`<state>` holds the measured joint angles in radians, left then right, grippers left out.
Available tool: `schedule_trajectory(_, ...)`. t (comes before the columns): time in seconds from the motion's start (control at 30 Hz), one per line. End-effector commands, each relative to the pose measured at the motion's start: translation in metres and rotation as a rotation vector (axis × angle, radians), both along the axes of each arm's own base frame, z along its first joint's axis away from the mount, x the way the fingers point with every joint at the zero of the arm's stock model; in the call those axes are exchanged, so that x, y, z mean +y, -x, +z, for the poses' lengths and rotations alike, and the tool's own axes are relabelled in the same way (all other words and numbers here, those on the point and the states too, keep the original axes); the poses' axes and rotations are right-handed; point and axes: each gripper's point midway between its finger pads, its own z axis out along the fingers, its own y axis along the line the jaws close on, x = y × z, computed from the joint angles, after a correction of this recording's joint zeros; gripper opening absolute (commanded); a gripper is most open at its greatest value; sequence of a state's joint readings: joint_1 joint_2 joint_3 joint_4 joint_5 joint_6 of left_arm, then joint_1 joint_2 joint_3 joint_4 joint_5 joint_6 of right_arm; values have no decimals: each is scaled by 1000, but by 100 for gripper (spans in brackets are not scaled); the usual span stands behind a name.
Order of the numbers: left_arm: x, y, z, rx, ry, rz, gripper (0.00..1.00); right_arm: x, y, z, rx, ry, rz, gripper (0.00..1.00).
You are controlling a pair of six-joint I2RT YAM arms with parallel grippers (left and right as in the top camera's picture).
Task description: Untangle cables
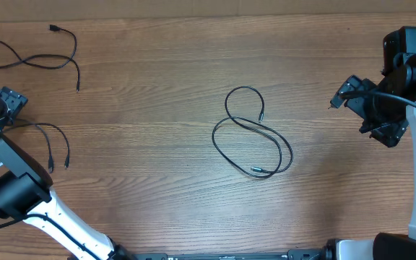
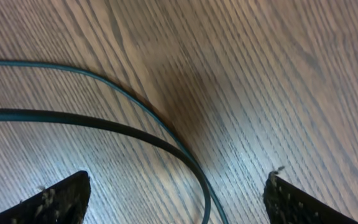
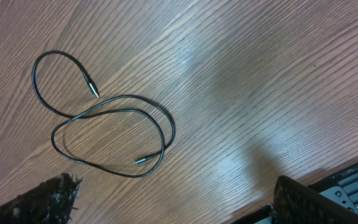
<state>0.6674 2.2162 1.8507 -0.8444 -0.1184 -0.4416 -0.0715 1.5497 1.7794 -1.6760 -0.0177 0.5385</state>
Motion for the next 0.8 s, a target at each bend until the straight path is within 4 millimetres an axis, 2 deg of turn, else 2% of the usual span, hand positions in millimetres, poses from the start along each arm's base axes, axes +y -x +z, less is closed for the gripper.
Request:
schedule_trajectory(0.0,-7,-2,-21,23,40,-14,90,-3,-2,1,-5,13,-9,100)
schedule_trajectory(0.2,-12,-10,-28,-9,78,-31,89,-3,-2,1,-5,13,-9,100)
schedule_trajectory(0.37,-16,-24,-27,-73,103,-55,82,-3,-2,1,-5,13,-9,100)
schedule_trajectory(0.47,-15,-28,-27,-89,102,-60,82,-3,-2,1,-5,13,-9,100)
schedule_trajectory(0.53,-15,-29,-28,-91,100,-61,72,-3,-2,1,-5,13,-9,100)
schedule_trajectory(0.57,-15,-29,-29,-91,100,-61,61,-3,-2,1,-5,13,-10,100)
schedule_trajectory(0.6,-14,-29,-28,-91,99,-61,56,-3,-2,1,-5,13,-9,100)
schedule_trajectory(0.63,-14,-29,-28,-91,97,-60,53,-3,-2,1,-5,13,-9,100)
schedule_trajectory(0.77,-14,-29,-28,-91,96,-60,54,-3,-2,1,-5,13,-9,100)
